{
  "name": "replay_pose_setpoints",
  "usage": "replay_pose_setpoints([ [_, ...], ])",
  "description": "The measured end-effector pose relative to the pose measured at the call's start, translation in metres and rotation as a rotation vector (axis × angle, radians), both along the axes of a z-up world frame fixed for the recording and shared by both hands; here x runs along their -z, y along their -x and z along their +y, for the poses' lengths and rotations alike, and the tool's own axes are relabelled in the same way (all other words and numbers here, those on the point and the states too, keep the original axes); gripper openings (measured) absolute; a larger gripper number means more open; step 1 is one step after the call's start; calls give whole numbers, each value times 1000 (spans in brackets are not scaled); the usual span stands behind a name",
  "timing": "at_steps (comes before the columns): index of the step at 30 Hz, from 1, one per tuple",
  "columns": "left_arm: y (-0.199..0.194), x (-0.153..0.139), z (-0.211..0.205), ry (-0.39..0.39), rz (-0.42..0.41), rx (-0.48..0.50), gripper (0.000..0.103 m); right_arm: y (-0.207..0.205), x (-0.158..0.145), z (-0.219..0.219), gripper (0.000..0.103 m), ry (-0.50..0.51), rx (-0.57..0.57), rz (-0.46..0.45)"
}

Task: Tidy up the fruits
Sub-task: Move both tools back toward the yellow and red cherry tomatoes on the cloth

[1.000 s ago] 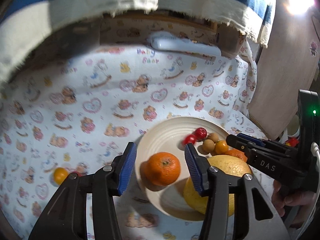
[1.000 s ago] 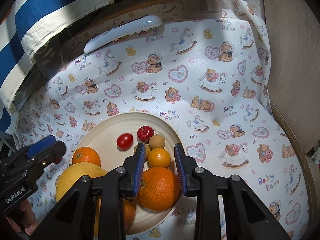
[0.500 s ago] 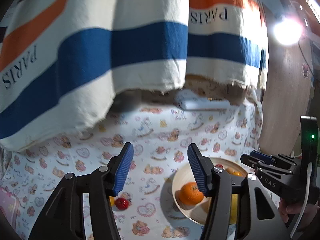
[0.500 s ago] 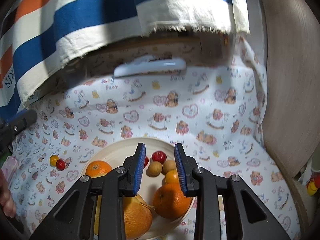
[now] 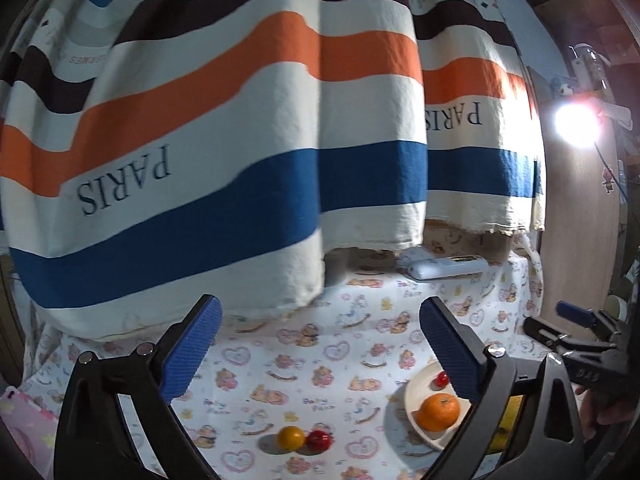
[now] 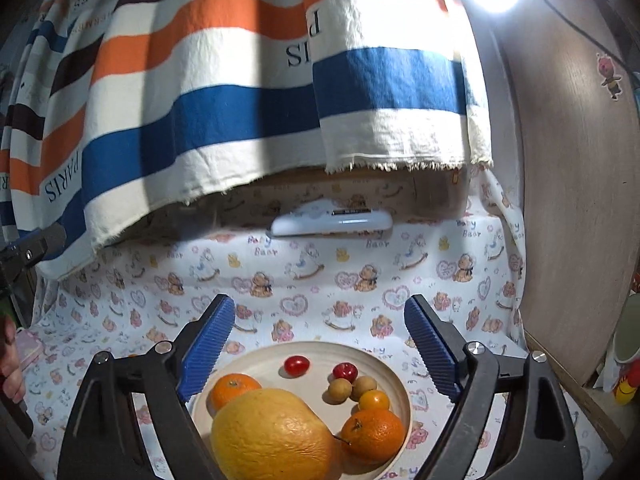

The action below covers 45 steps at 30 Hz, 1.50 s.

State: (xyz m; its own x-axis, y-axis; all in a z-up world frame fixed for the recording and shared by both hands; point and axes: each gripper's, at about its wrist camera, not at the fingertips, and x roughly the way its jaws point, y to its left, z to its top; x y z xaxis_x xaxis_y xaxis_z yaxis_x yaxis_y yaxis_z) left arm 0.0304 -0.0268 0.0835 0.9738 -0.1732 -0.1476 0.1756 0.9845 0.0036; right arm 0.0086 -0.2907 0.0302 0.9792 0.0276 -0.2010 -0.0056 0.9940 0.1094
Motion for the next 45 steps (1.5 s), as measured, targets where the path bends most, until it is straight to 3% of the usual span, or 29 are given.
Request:
replay_pose_setpoints([
  [5,9,10,21,-8,-39,-29,102,7,0,4,102,-8,-7,-49],
  [15,0,20,50,58,29,-64,102,14,-3,26,102,46,-17,-98],
  [22,-6,21,69,113,78,-107,102,2,-9,54,102,35,-48,-39],
  [26,-9,23,73,104,88,-121,102,-7,-13,80,102,33,-93,-18],
  [35,-9,17,89,145,125,-121,102,-45,-4,151,102,59,-283,137],
  [43,-15,18,94,139,159,-131,102,-77,27,178,80,58,-394,326],
  [45,-18,20,94,141,178,-141,102,-88,38,186,65,72,-434,405],
])
